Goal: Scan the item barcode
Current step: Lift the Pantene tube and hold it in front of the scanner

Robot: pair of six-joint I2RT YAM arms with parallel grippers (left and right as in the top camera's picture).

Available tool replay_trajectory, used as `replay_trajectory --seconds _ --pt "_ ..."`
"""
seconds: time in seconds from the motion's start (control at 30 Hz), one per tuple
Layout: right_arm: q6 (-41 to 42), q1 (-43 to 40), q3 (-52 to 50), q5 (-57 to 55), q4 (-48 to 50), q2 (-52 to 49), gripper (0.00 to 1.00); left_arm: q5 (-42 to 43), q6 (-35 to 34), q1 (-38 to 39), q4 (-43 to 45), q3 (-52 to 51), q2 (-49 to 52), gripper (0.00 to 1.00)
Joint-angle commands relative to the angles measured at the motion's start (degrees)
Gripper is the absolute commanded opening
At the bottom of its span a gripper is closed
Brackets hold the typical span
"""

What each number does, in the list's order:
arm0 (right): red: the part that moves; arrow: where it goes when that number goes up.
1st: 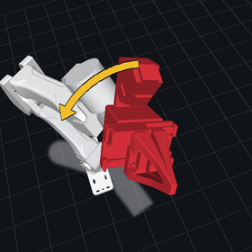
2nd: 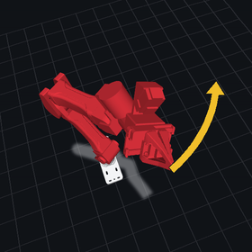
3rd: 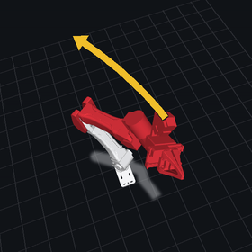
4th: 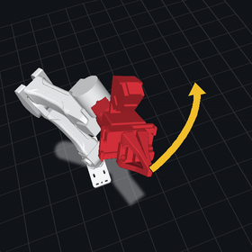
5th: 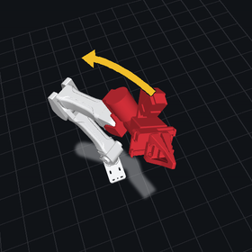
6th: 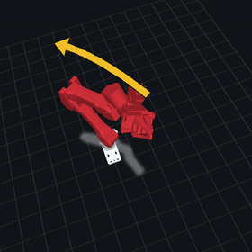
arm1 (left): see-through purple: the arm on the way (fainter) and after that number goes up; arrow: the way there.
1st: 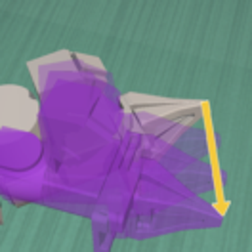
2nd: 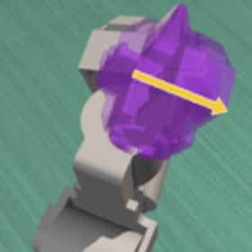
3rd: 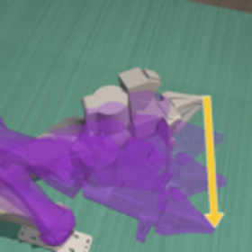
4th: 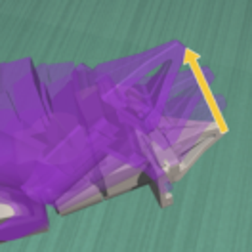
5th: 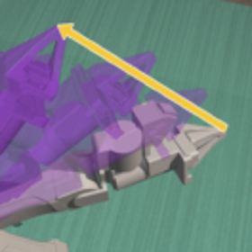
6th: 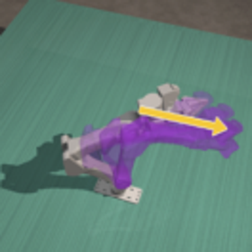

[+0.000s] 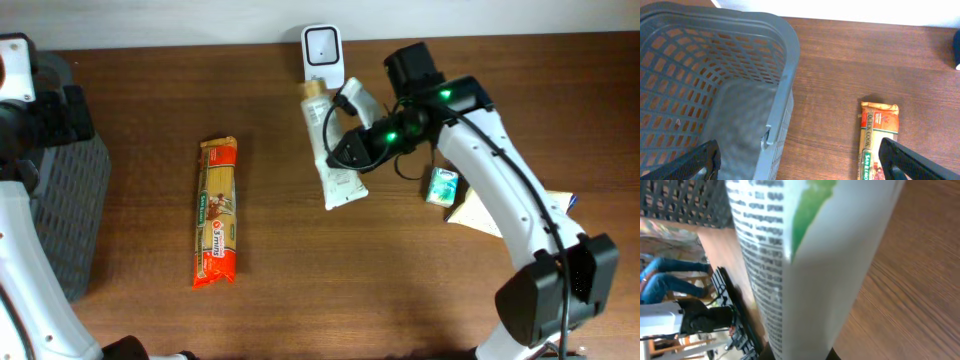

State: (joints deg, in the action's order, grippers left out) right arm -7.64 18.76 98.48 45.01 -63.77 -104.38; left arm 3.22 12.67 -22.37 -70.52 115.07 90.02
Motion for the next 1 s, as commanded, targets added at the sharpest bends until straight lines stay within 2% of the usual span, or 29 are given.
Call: replay_trajectory --seconds 0.0,0.13,0.2,0.27,0.3,0.33,0.4,0.47,0.57,0.63,0.8,0.97 --pt "0.92 -0.79 1.25 5.86 0.46 1.81 0.04 0.46 0.70 -0.31 0.11 0.15 0.02 0.99" --pt "2.91 -0.81 3.48 8.31 1.03 1.81 0.04 0.46 0.70 -0.31 0.11 0.15 0.02 0.99" --pt "9.66 -0.79 10.23 -2.05 0.31 1.79 0.04 0.46 0.70 -0.31 0.13 0.15 0.02 0.99" --pt "10.25 -0.31 18.32 -19.98 0.00 1.46 0.04 0.46 0.70 -0.31 0.11 0.15 0.02 0.99" --pt "5.68 1.66 21.09 -34.64 1.46 0.57 0.04 0.46 0.68 -0.31 0.11 0.15 0.02 0.99" --pt "2.84 3.13 21.11 -42.84 3.76 -0.11 0.04 0.46 0.70 -0.31 0.11 0.15 0.02 0.99" --pt "-6.14 7.93 21.09 -68.52 15.43 -6.93 0.04 0.46 0.70 -0.31 0.11 0.15 0.02 0.99" --pt "-17.53 9.03 21.09 -82.07 28.70 -14.99 0.04 0.46 0.70 -0.31 0.11 0.15 0.02 0.99" --pt "-36.02 8.13 21.09 -86.58 46.97 -25.79 0.04 0.46 0.70 -0.31 0.11 0.15 0.02 0.99" --pt "-43.69 7.02 21.07 -87.60 56.57 -30.99 0.04 0.46 0.70 -0.31 0.11 0.15 0.02 0.99" --pt "-44.65 6.32 21.05 -87.56 58.66 -37.20 0.04 0.46 0.70 -0.31 0.11 0.15 0.02 0.99" --pt "-44.65 6.34 21.00 -87.58 58.66 -38.82 0.04 0.46 0.70 -0.31 0.11 0.15 0.02 0.99"
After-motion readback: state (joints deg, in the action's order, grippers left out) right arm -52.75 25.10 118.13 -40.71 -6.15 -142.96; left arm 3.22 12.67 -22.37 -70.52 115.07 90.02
